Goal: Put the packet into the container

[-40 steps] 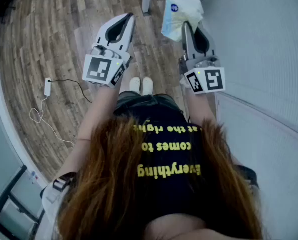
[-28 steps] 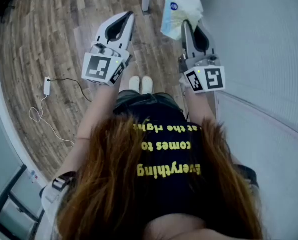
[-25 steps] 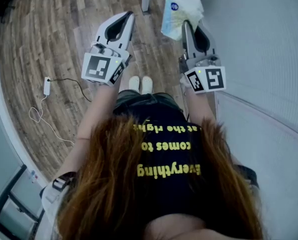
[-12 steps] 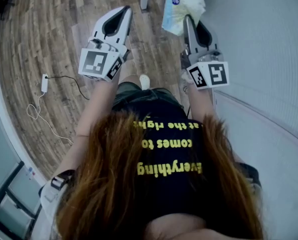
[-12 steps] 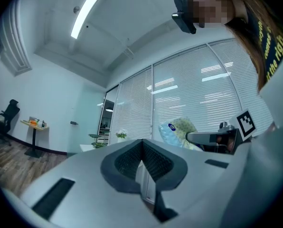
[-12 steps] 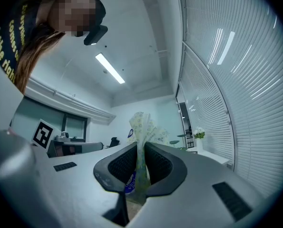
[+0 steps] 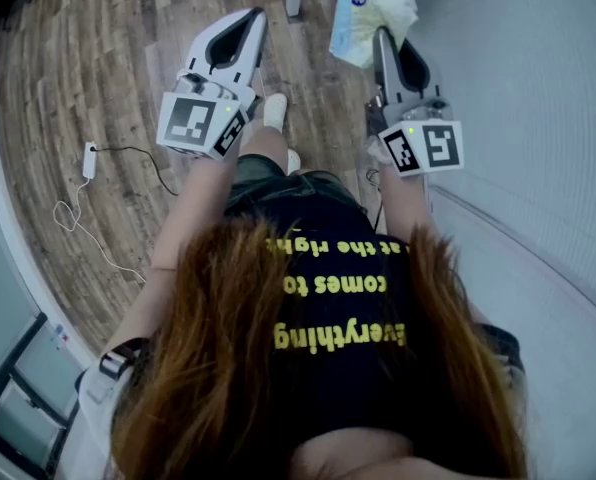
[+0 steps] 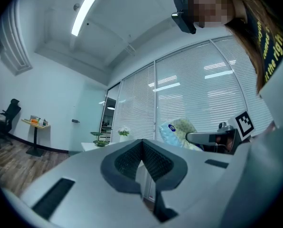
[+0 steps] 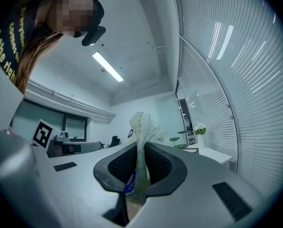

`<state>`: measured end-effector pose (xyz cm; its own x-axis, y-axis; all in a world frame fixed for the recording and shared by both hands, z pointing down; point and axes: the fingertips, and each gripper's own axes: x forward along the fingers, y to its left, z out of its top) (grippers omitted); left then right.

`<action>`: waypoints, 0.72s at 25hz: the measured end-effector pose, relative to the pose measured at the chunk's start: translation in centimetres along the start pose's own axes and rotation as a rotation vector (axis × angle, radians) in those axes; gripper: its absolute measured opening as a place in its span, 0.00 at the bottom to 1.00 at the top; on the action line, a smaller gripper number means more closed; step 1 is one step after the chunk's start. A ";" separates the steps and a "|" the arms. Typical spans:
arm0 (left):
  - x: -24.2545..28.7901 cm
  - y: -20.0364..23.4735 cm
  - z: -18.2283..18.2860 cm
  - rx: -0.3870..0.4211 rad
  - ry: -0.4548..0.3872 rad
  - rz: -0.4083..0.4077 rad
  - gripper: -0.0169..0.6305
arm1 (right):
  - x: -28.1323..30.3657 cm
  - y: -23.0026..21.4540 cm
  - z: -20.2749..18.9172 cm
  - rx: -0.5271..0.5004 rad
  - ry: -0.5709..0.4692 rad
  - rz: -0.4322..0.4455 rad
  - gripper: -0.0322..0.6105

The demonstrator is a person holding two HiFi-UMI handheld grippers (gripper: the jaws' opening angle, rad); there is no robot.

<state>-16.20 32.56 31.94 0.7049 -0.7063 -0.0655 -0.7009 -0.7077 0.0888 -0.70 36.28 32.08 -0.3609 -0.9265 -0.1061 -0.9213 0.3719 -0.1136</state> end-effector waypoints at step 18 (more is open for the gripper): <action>15.4 10.4 0.0 0.005 -0.032 -0.075 0.03 | 14.7 -9.1 -0.8 -0.016 -0.017 -0.039 0.14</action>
<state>-12.63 14.26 31.81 0.7514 -0.6517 -0.1037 -0.6472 -0.7584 0.0773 2.30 19.23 32.31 -0.3220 -0.9392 -0.1191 -0.9369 0.3342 -0.1023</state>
